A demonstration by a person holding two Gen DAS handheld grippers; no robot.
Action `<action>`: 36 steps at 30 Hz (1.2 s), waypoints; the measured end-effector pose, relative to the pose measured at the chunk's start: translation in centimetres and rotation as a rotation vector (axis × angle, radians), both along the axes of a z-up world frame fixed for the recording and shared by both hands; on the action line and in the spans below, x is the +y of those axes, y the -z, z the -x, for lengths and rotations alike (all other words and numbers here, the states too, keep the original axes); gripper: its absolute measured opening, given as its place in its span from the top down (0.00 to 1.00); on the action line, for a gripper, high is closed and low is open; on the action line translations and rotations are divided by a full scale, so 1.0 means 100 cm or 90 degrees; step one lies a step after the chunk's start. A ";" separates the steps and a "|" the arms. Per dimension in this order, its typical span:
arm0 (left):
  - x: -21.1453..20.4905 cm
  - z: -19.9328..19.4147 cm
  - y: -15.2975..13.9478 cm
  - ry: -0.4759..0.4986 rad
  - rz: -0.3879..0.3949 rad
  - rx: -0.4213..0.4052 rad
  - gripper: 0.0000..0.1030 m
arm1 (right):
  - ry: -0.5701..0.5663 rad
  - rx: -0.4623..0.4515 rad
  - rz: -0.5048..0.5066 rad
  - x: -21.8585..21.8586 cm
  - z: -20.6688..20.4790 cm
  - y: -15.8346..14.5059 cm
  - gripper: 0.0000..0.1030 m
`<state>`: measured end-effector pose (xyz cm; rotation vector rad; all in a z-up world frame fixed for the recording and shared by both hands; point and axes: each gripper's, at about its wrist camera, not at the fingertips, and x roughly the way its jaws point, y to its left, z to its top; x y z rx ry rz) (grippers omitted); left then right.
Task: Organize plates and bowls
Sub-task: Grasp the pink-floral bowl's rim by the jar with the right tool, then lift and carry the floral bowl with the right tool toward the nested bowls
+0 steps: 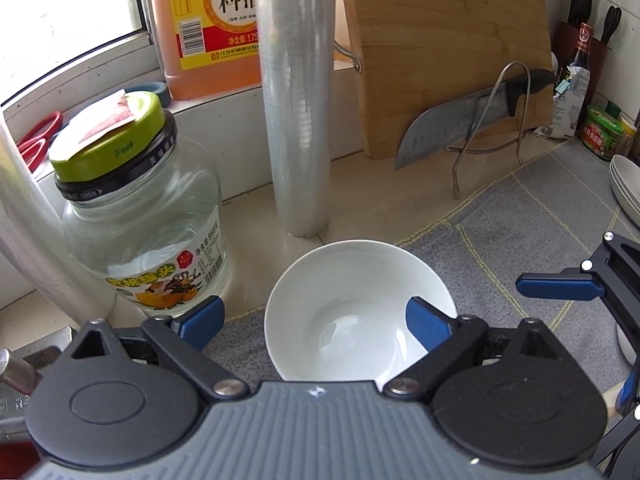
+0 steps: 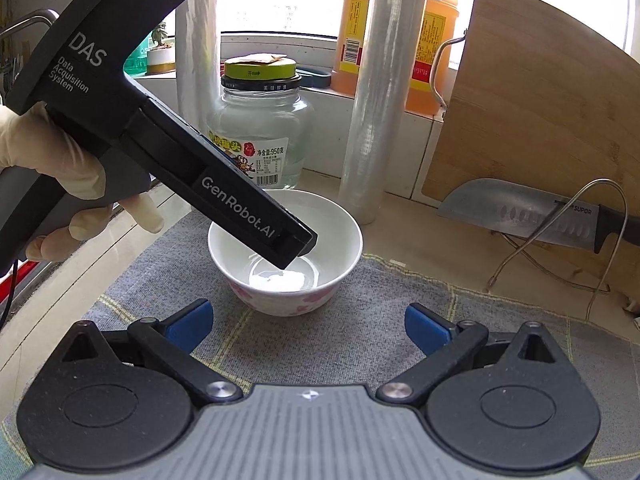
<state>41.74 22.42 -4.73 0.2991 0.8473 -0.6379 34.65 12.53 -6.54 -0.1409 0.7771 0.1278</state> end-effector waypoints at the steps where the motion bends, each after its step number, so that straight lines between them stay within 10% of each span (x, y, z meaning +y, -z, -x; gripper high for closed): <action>1: 0.000 -0.001 0.001 0.002 0.000 0.003 0.08 | -0.002 0.001 -0.001 0.001 -0.002 0.001 0.00; 14: -0.005 -0.011 0.006 0.032 0.011 0.038 0.33 | -0.035 0.014 0.017 0.015 -0.019 0.019 0.00; 36: -0.006 -0.018 0.011 0.052 0.029 0.059 0.43 | -0.041 0.006 0.015 0.018 -0.024 0.019 0.19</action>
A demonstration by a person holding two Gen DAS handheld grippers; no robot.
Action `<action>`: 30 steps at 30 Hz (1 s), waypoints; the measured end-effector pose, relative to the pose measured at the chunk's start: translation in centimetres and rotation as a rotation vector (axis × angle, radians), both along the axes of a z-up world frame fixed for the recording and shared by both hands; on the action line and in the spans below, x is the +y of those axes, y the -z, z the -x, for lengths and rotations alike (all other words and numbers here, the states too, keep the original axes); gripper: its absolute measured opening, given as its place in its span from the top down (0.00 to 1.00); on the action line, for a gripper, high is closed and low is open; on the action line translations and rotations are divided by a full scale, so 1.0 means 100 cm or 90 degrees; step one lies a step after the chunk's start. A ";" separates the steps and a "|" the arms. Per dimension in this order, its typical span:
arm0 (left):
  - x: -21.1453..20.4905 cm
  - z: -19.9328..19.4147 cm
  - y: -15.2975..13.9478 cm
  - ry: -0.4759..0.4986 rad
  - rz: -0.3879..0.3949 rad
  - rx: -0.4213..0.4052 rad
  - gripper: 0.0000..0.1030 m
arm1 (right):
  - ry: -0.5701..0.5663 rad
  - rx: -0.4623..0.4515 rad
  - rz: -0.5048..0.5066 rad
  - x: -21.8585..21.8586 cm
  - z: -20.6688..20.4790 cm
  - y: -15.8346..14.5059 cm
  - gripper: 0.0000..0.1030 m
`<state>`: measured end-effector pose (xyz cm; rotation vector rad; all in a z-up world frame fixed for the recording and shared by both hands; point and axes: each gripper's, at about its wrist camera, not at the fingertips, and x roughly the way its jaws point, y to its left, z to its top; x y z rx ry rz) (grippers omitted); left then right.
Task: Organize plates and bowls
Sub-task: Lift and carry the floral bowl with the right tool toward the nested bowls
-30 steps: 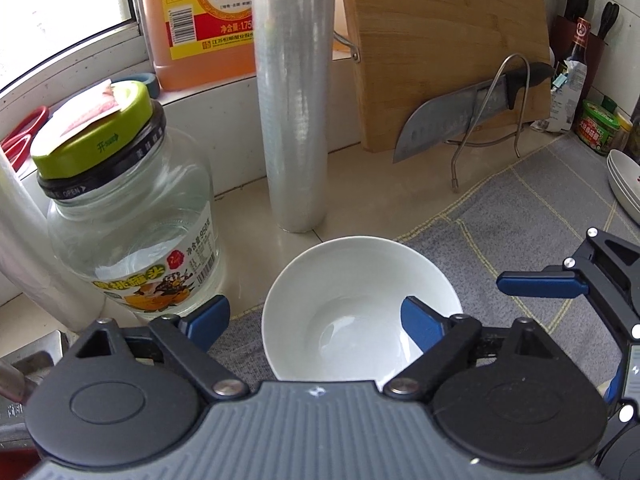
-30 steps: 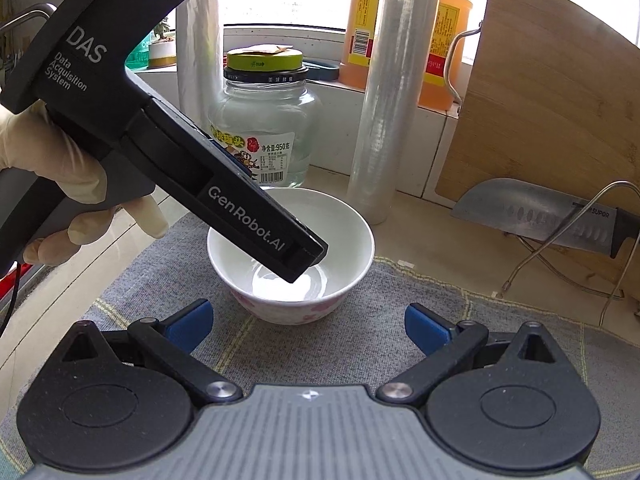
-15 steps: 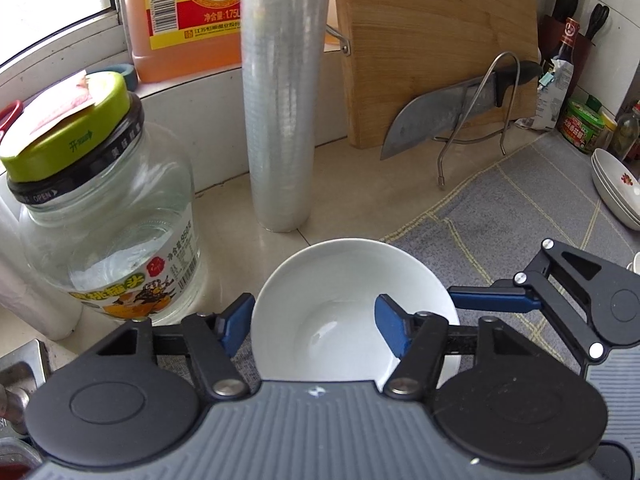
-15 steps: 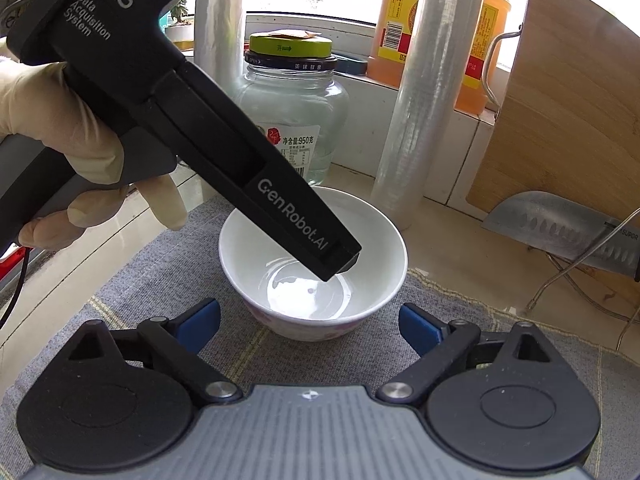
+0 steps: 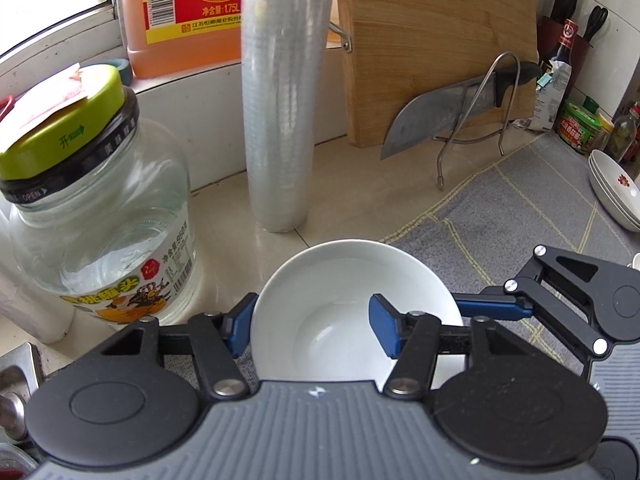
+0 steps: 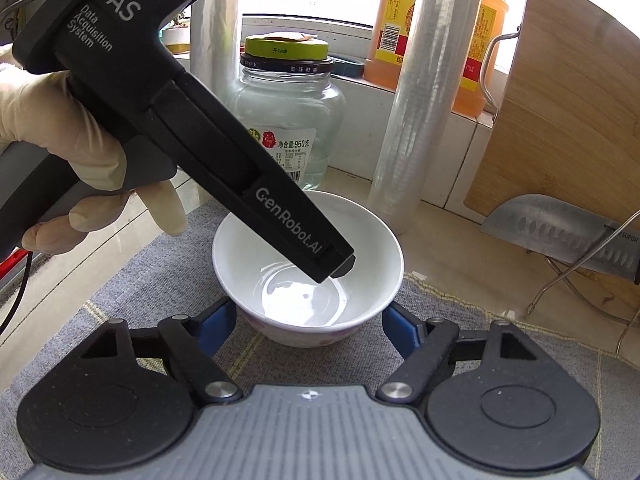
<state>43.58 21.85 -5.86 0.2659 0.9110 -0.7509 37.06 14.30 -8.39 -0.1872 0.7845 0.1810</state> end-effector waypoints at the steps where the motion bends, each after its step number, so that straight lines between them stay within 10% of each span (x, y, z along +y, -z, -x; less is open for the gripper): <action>1: 0.000 0.000 0.000 0.000 0.001 0.001 0.43 | 0.000 0.000 0.000 0.000 0.000 0.000 0.19; 30: -0.004 0.047 -0.029 0.016 0.024 0.001 0.43 | -0.003 0.035 0.001 -0.006 0.037 -0.037 0.20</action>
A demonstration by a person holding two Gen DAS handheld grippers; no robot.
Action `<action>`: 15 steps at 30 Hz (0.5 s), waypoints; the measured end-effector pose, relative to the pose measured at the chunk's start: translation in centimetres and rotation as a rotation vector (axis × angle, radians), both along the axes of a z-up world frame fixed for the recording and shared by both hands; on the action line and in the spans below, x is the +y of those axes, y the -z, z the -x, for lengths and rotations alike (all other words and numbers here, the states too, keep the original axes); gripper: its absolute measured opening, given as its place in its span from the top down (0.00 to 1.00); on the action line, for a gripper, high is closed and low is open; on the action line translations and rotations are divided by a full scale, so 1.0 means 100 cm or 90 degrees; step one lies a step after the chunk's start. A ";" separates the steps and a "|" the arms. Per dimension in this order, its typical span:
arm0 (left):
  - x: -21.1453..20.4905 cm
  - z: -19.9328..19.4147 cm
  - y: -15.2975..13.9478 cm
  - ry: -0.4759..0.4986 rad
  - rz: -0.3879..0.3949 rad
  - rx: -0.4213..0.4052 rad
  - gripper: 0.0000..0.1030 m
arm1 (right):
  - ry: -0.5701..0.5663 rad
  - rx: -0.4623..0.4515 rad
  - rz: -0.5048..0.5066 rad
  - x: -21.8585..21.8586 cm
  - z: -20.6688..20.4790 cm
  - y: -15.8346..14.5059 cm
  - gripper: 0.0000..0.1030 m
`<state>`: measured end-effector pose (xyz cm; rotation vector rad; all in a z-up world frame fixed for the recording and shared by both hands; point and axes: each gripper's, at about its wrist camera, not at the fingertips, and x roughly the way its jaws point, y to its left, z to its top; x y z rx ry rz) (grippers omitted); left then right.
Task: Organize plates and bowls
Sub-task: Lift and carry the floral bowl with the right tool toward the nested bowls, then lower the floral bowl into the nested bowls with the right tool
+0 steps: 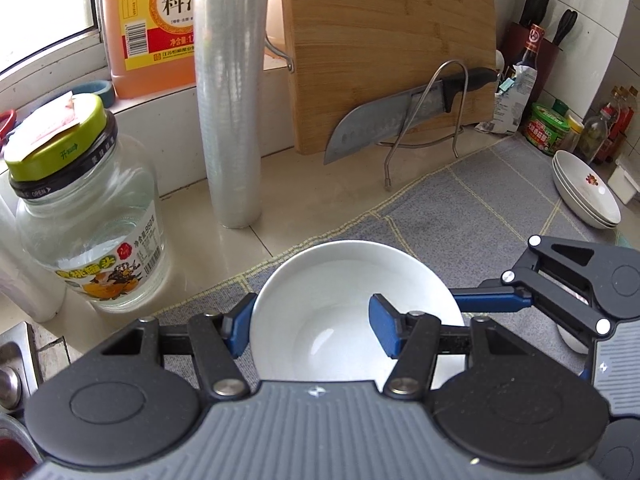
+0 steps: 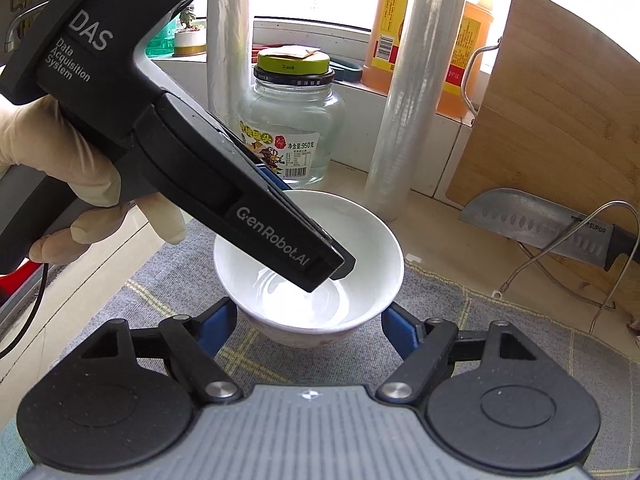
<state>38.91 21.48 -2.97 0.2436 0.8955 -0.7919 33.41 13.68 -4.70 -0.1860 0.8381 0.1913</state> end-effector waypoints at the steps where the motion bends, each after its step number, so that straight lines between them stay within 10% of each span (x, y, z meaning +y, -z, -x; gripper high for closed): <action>1: 0.000 0.003 -0.002 0.001 -0.001 0.000 0.43 | -0.001 0.001 0.000 0.000 0.003 -0.002 0.20; 15: -0.008 0.057 -0.021 0.011 0.008 -0.010 0.43 | -0.007 0.001 -0.012 -0.009 0.057 -0.021 0.20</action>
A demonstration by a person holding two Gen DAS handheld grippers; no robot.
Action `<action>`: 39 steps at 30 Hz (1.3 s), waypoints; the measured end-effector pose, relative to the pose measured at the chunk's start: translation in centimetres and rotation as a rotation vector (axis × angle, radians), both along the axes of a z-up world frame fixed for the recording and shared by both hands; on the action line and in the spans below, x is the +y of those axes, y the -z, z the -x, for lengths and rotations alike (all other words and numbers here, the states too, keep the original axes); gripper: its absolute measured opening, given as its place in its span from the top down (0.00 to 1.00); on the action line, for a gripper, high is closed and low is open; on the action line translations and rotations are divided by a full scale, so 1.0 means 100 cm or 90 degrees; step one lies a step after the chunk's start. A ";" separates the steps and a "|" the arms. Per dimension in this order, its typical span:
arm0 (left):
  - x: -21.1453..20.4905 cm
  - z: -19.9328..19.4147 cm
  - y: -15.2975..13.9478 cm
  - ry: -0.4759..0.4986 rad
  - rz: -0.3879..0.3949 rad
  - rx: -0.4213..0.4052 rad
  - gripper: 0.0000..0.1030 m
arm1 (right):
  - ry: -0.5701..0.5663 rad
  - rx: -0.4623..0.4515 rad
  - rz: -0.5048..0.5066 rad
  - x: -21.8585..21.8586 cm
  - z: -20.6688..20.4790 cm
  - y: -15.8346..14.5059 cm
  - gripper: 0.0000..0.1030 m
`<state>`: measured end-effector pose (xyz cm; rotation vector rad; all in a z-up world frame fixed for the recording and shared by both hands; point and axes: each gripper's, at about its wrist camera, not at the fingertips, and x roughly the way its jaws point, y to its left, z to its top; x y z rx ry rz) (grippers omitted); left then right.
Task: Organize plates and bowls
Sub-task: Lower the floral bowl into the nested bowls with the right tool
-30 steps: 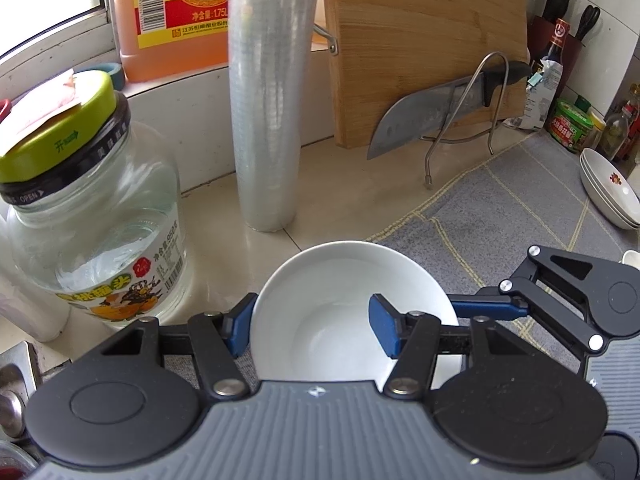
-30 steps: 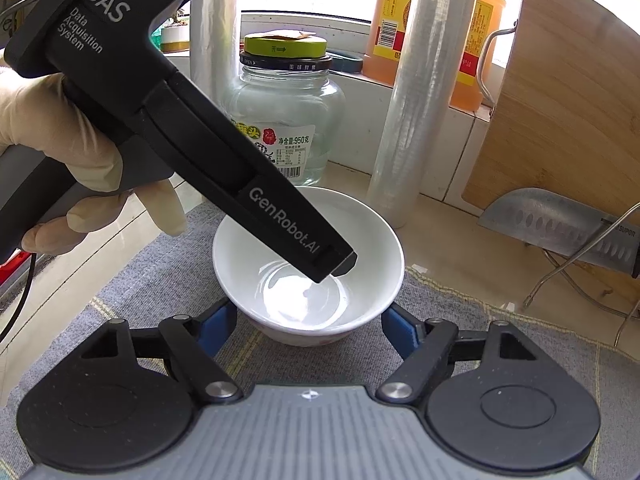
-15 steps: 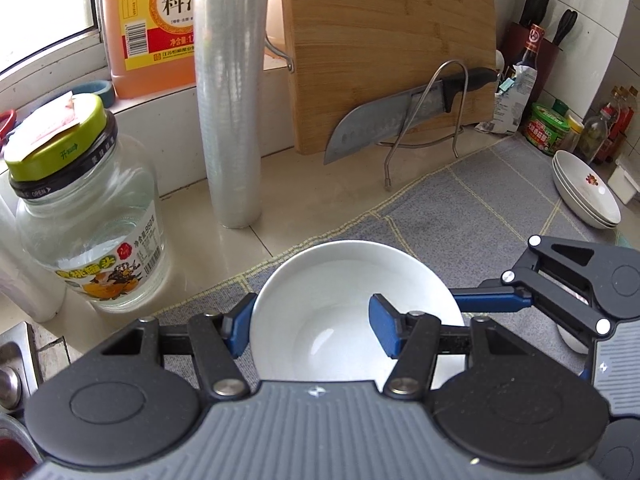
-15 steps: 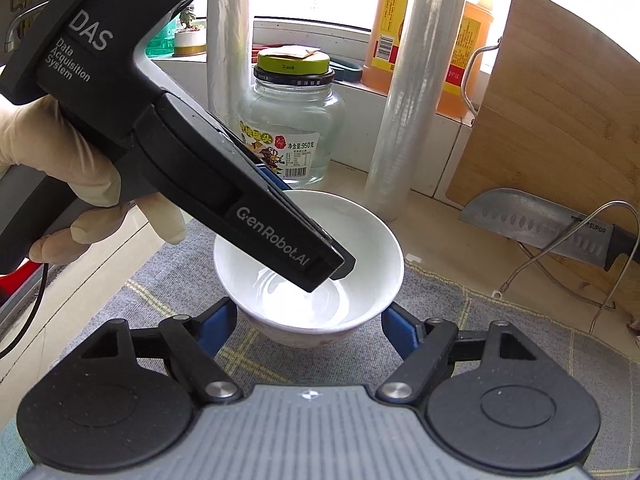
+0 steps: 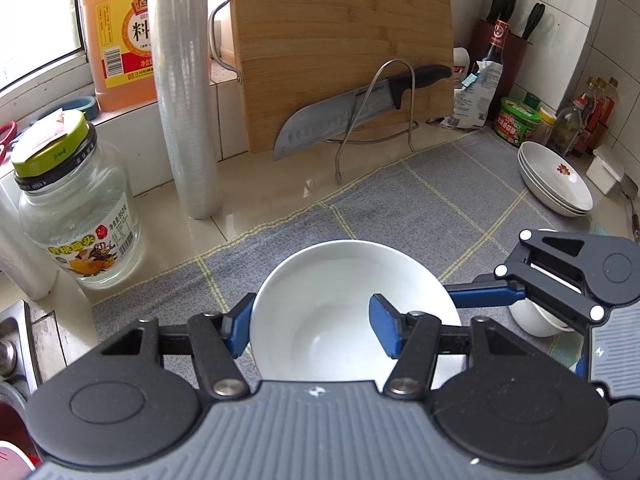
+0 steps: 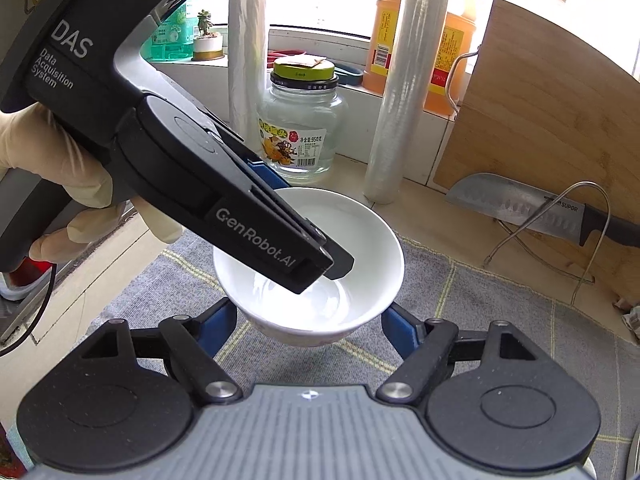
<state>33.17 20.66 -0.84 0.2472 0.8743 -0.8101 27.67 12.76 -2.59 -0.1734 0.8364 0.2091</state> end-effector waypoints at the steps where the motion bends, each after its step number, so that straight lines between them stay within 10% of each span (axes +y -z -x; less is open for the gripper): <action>1: -0.001 0.005 -0.002 0.001 0.002 -0.001 0.43 | 0.000 0.001 0.000 -0.001 0.005 -0.001 0.20; 39: -0.135 0.102 -0.047 0.119 0.031 -0.040 0.40 | 0.106 -0.026 0.010 -0.116 0.120 -0.040 0.19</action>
